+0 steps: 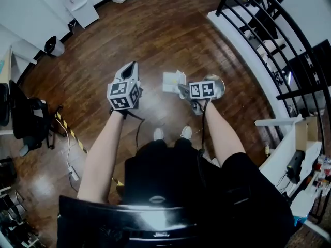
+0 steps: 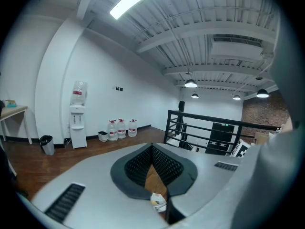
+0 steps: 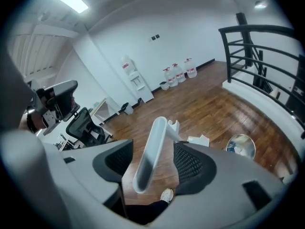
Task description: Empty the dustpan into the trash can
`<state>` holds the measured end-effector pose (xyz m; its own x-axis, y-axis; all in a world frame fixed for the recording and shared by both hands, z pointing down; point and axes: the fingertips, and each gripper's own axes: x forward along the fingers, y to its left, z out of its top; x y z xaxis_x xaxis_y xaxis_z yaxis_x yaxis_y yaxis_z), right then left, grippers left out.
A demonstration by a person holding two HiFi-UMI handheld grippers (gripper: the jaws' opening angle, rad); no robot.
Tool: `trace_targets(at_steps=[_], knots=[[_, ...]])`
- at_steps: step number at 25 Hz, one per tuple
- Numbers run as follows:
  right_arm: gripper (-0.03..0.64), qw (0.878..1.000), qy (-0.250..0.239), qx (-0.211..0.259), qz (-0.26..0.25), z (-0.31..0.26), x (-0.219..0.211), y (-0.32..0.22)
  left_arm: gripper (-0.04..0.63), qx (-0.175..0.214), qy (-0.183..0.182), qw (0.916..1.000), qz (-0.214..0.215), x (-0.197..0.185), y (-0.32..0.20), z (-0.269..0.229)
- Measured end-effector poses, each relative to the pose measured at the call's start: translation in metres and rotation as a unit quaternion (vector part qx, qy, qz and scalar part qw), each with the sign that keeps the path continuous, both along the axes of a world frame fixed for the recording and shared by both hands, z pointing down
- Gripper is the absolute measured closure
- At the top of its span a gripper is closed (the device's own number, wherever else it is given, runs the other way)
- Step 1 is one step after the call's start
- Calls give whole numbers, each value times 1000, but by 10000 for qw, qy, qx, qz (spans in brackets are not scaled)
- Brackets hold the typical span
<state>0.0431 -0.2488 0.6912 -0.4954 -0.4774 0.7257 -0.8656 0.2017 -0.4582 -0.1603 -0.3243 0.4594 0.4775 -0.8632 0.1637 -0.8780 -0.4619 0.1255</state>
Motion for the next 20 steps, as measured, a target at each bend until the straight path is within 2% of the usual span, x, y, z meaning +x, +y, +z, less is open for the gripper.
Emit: trace_targets(at_steps=[5,11,14,16,20], knots=[[344,9977,-82,-547,-394,34,-23,-6,591,46,-102,9997,-235,6,-3,-9],[361,9942,-296,-814,-640,50,-52,-18,591,38,-293,9988,-381,6,-4,-7],[479,9926,-343,-921,-710,52,-53,-24,591,-20,-372,9984,-416,6,-4,-3],[586,9918,-418,-1002,-678,52,-52,-27,591,-42,-400,9982,-446,6,-3,-1],[611,9902,-775,-1030,-541,48,-51,-33,591,-85,-425,9979,-482,4,-3,2]])
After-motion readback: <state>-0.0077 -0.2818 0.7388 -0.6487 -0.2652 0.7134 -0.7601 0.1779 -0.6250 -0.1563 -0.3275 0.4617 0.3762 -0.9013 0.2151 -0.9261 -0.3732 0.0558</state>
